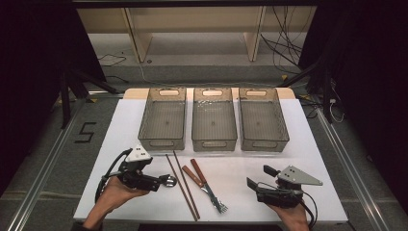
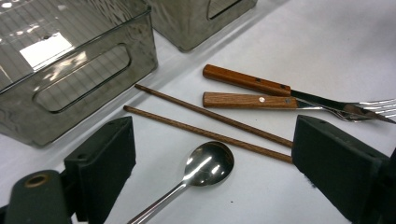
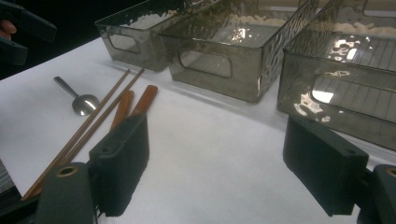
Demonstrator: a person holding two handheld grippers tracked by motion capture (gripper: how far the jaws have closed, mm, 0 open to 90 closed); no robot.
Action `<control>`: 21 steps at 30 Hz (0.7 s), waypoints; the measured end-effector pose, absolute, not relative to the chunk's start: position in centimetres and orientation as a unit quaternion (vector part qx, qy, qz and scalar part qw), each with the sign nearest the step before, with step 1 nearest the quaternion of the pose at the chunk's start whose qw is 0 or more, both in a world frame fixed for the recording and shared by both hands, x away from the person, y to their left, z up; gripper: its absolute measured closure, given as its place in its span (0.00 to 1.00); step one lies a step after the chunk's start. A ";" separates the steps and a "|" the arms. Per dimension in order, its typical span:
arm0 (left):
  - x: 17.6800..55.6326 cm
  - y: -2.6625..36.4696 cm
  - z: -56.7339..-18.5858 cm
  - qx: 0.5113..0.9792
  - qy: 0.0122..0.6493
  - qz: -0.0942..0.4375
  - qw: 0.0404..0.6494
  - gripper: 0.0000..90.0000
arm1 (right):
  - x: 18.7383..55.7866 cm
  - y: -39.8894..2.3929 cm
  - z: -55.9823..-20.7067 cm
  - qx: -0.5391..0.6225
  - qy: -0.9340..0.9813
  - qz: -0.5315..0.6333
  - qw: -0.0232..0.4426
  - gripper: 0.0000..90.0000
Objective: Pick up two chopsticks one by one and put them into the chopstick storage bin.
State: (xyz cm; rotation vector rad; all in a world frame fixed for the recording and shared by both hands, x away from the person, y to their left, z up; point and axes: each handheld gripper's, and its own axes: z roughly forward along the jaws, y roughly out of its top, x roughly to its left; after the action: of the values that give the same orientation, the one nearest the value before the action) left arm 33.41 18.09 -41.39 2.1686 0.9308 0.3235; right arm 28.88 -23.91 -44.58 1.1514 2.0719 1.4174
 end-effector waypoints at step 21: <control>33.7 15.0 -41.7 0.900 0.300 0.107 0.298 0.19 | 29.0 -23.7 -44.7 0.406 0.742 0.501 0.183 0.26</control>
State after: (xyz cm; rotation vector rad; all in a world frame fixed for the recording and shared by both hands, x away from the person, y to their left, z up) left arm 33.73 15.01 -41.75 2.3900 0.7967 0.2851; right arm 28.98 -23.75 -44.71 1.1458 2.0926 1.4136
